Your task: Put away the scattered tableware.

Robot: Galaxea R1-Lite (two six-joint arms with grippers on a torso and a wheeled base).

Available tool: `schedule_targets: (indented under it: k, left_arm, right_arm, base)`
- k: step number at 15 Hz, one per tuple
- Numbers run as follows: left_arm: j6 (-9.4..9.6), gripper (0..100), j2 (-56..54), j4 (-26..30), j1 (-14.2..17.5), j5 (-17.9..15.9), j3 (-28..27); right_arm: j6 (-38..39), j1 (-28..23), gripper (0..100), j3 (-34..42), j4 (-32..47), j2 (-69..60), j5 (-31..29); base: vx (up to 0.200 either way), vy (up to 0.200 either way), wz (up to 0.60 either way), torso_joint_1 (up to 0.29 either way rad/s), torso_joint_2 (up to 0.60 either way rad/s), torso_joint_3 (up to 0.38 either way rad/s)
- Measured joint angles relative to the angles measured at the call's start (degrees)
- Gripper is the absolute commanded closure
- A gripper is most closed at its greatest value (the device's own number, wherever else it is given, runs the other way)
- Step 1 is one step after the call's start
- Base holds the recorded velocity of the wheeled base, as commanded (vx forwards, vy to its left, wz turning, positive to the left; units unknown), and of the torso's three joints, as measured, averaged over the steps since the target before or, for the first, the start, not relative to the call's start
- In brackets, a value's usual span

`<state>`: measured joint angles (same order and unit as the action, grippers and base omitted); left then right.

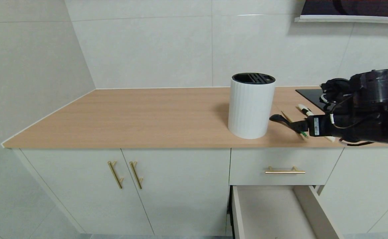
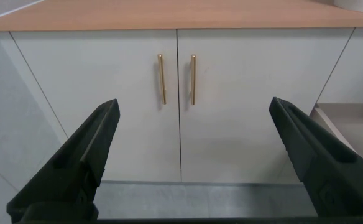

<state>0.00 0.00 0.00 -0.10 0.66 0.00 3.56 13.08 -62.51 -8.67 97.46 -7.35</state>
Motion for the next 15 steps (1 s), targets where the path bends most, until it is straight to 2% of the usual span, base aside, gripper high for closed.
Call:
schedule_targets:
  k: [3,7,15]
  left_arm:
    - [-0.02,0,0.0,0.0,0.0,0.0,0.0]
    - [-0.02,0,0.0,0.0,0.0,0.0,0.0]
    - [0.0,0,0.0,0.0,0.0,0.0,0.0]
  right_arm:
    - [0.9,-2.3,0,-3.8,-0.2,6.1,-1.2]
    - [0.9,-3.5,0,-5.0,-6.0,12.3,-4.6]
    - [0.7,-4.0,0,-5.0,-5.4,15.1,-5.0]
  base:
    - [0.0,0.0,0.0,0.0,0.0,0.0]
    - [0.0,0.0,0.0,0.0,0.0,0.0]
    - [0.0,0.0,0.0,0.0,0.0,0.0]
